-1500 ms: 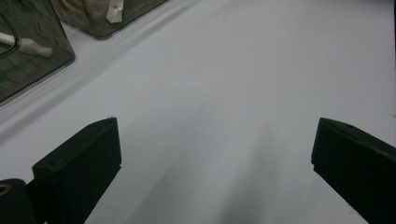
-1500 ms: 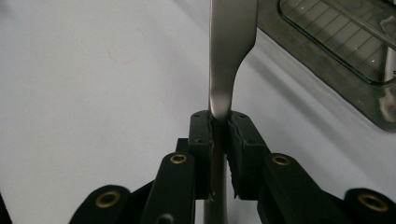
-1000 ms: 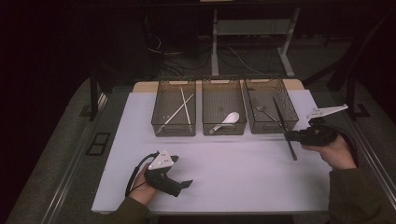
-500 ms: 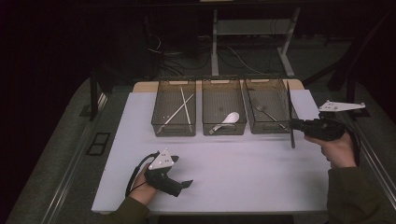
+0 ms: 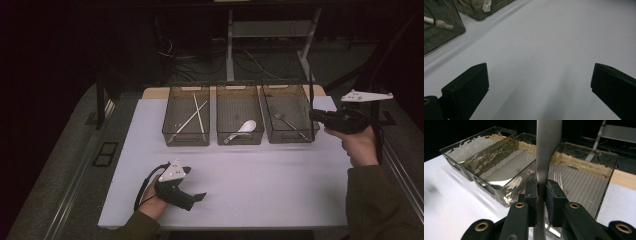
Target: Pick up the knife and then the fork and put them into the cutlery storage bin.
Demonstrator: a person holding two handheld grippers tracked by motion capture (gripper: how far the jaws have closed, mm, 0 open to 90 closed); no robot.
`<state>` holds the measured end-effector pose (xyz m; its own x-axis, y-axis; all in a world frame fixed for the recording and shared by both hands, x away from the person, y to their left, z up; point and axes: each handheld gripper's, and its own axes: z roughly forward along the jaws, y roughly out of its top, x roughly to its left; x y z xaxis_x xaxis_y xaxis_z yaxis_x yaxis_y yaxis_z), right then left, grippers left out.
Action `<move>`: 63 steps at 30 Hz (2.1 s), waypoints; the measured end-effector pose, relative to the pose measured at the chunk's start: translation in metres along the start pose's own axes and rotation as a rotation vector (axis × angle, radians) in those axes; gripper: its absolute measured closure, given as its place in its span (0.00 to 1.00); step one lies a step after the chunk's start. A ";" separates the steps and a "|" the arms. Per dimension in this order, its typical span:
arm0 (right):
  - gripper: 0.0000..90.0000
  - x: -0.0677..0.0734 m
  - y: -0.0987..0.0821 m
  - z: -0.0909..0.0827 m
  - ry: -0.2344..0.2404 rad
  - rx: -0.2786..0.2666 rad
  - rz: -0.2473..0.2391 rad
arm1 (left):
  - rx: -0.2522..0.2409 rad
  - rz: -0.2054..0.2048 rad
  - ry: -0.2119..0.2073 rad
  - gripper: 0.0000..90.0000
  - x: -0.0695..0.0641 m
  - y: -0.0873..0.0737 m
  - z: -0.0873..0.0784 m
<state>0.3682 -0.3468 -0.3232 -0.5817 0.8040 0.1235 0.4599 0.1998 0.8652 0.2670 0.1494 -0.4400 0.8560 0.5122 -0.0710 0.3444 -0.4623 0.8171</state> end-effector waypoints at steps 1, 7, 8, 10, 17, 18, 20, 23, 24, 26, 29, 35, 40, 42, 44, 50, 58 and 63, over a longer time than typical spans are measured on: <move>0.89 0.000 0.002 0.001 -0.006 -0.005 -0.001 | -0.002 -0.001 0.000 0.01 0.000 0.000 0.000; 0.89 -0.007 0.020 0.013 -0.045 0.007 -0.010 | -0.005 0.002 -0.001 0.01 -0.001 0.001 0.000; 0.89 -0.008 0.022 0.016 -0.049 0.012 -0.009 | -0.005 0.002 -0.001 0.01 -0.001 0.001 -0.001; 0.89 -0.011 0.025 0.021 -0.062 0.028 -0.009 | -0.007 0.002 -0.001 0.01 -0.001 0.001 -0.001; 0.89 -0.025 0.028 0.042 -0.105 0.060 0.017 | -0.008 0.001 -0.003 0.01 -0.001 0.001 -0.001; 0.89 -0.027 0.027 0.043 -0.108 0.063 0.019 | -0.008 0.001 -0.004 0.01 -0.001 0.001 -0.001; 0.89 -0.031 0.025 0.048 -0.120 0.076 0.029 | -0.008 0.002 -0.005 0.01 -0.001 0.001 -0.001; 0.89 -0.037 0.020 0.055 -0.139 0.100 0.039 | -0.009 0.001 -0.006 0.01 -0.001 0.001 -0.001; 0.89 -0.039 0.018 0.057 -0.142 0.110 0.042 | -0.010 0.000 -0.007 0.01 -0.001 0.001 -0.001; 0.89 -0.041 0.015 0.060 -0.148 0.128 0.045 | -0.011 0.000 -0.008 0.01 -0.001 0.001 -0.001; 0.89 -0.044 0.011 0.064 -0.156 0.145 0.046 | -0.010 -0.001 -0.008 0.01 -0.001 0.001 -0.001; 0.89 -0.046 0.004 0.072 -0.156 0.196 0.062 | -0.011 -0.001 -0.010 0.01 -0.001 0.001 -0.001; 0.89 -0.050 -0.002 0.078 -0.161 0.256 0.064 | -0.011 -0.002 -0.009 0.01 -0.001 0.001 0.000; 0.89 -0.050 -0.004 0.080 -0.164 0.275 0.072 | -0.012 -0.003 -0.009 0.01 -0.002 0.001 0.000; 0.89 -0.052 -0.007 0.082 -0.160 0.290 0.072 | -0.011 -0.002 -0.009 0.01 -0.001 0.001 -0.001; 0.89 -0.051 -0.009 0.090 -0.163 0.317 0.060 | -0.012 -0.003 -0.010 0.01 -0.001 0.001 0.000; 0.89 -0.052 -0.010 0.101 -0.163 0.339 0.051 | -0.020 -0.011 -0.012 0.01 -0.002 0.001 0.000; 0.88 -0.050 -0.010 0.111 -0.163 0.370 0.027 | -0.017 -0.009 -0.014 0.01 -0.002 0.001 0.001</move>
<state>0.4674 -0.3273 -0.3914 -0.4660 0.8839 0.0392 0.7010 0.3419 0.6258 0.2664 0.1473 -0.4397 0.8584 0.5057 -0.0866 0.3458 -0.4456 0.8258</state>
